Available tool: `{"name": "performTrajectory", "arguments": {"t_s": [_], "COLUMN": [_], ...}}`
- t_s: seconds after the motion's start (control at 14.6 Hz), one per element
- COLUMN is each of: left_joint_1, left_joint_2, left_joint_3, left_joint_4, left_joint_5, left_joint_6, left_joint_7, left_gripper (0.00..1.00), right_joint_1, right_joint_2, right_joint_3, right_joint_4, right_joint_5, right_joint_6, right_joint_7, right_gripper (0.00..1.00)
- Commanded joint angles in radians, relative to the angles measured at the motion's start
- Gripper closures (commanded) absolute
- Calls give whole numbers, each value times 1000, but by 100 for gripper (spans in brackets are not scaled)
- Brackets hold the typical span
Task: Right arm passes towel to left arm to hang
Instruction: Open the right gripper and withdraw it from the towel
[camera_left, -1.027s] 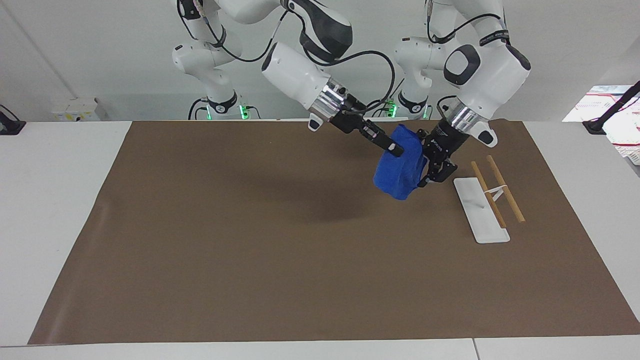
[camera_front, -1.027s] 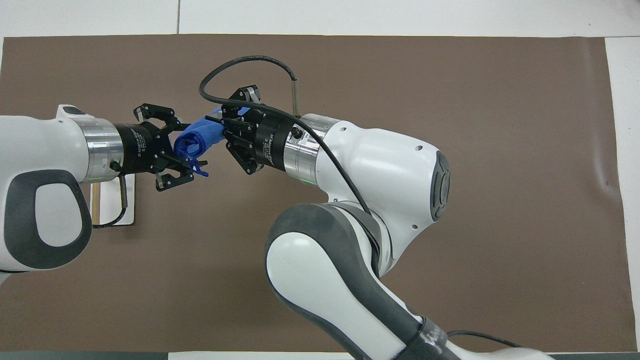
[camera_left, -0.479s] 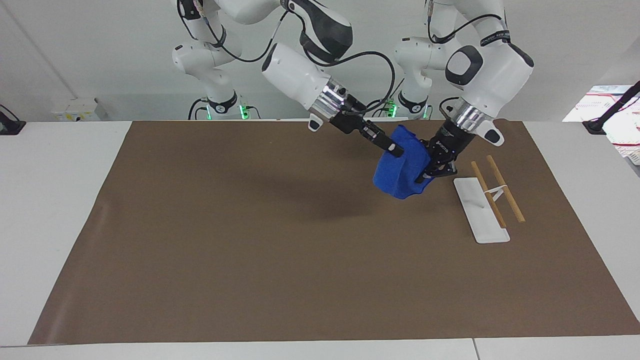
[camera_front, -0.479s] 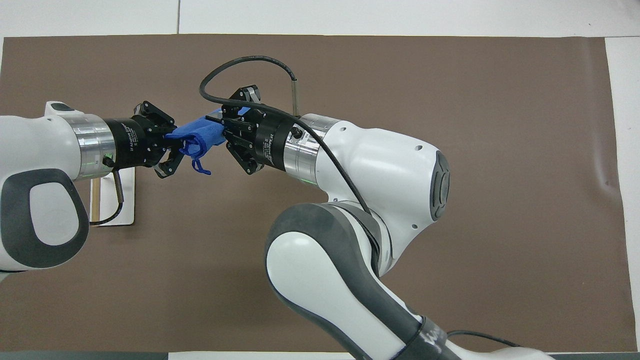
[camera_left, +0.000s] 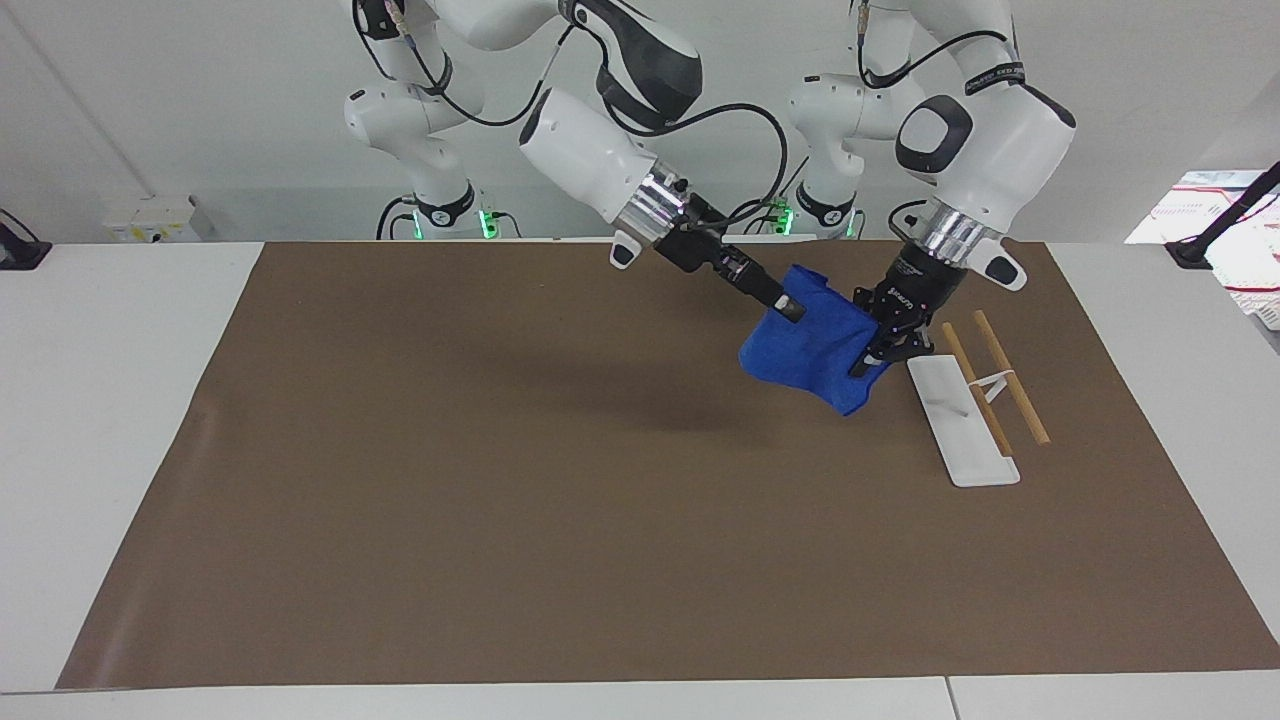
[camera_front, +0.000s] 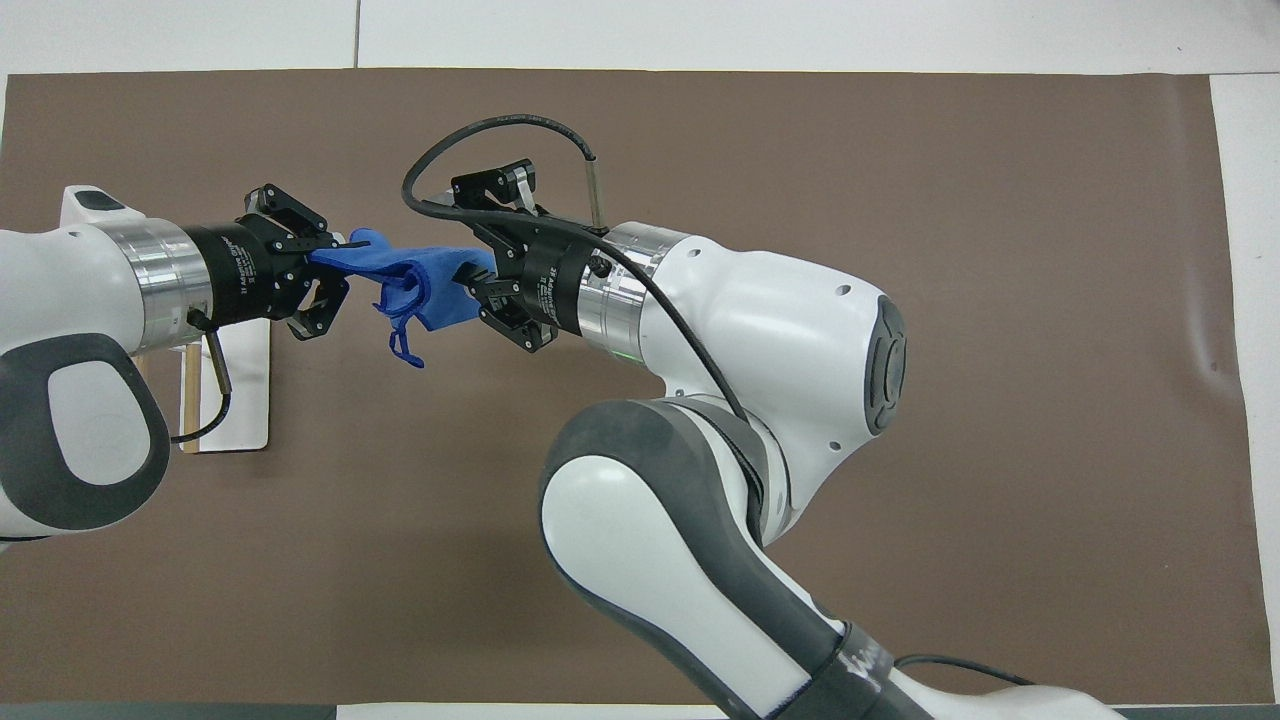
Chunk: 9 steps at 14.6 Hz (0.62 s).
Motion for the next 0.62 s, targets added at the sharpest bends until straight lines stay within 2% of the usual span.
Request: {"name": "performTrajectory", "arguments": {"t_s": [0.0,0.21,0.34,0.41,0.55], "left_joint_1": [26,46,53,48,42], "left_joint_2": [-6,7,14,19,19], "left_joint_3": [0,2,2,2,2], "left_joint_4": [-18,6,32,34,32], "left_joint_5": [15,16,91,117,294], "left_joint_6": [24,9,-7,-17,-23], "left_joint_7": [165,383,616,654,663], "left_gripper": [100,100,100,100,100], "right_joint_1": [-51,-118,-176,-199,-255], "right_joint_2": [-24,-50,-77,-91,-116], "right_joint_3": [1,-1,-1,-1,-1], "right_joint_4": [-75,-159,-236,-272,-340], "right_joint_5": [-113,-252,-330,-364,-390], "right_joint_6": [9,8,3,-1,-3], "right_joint_7": [-102,-224,-351,-420,-565], "right_gripper": [0,0,0,0,0]}}
